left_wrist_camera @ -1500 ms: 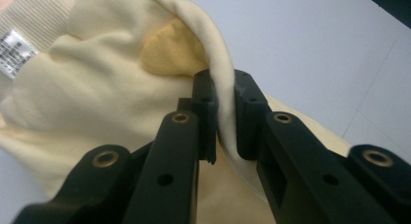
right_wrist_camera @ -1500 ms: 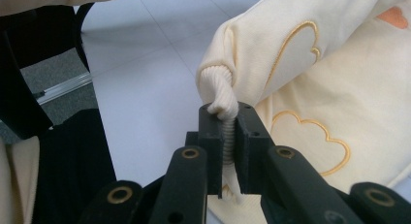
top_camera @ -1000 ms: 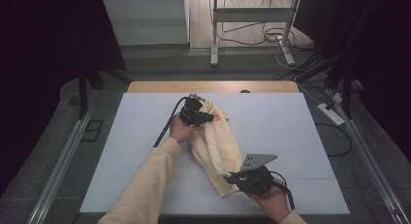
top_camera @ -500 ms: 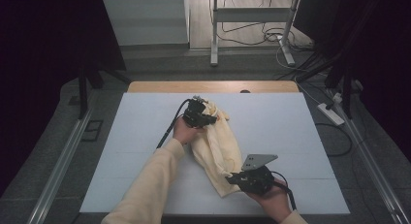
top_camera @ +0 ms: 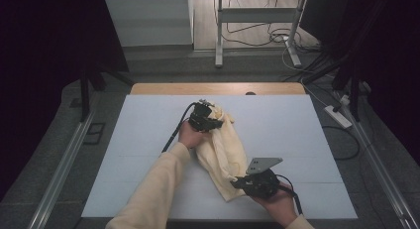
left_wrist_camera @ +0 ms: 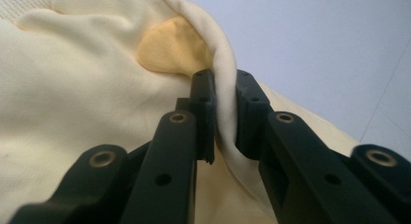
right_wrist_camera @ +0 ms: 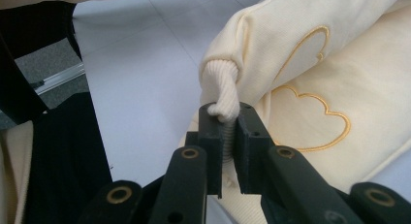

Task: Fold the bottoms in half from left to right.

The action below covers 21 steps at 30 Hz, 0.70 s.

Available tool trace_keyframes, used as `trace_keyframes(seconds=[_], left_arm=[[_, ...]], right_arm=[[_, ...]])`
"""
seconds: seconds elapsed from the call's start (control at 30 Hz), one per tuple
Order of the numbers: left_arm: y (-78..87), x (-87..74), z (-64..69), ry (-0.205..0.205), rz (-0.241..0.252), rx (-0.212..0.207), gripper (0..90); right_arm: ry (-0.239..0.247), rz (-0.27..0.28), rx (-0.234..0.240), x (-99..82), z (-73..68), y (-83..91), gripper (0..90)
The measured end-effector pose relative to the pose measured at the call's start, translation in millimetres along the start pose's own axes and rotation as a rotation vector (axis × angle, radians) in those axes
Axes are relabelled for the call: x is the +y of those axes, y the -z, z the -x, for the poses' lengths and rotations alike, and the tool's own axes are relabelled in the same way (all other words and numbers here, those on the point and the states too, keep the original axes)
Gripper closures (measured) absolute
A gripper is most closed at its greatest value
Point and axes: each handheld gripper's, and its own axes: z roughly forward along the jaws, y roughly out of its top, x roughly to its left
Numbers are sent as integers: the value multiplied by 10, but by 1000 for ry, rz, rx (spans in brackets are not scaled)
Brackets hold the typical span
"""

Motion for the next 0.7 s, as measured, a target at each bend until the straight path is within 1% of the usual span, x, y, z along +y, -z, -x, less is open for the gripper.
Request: trace_keyframes(seconds=[0.33, 0.57, 0.7], left_arm=[[-51, -8, 5, 3, -1, -3, 792], [-103, -16, 2, 5, -14, -7, 784], [-95, -14, 4, 5, -10, -15, 761]], right_arm=[[0, -5, -2, -7, 15, -1, 824], [0, -12, -4, -15, 36, 0, 823], [-2, -13, -4, -19, 40, 0, 821]])
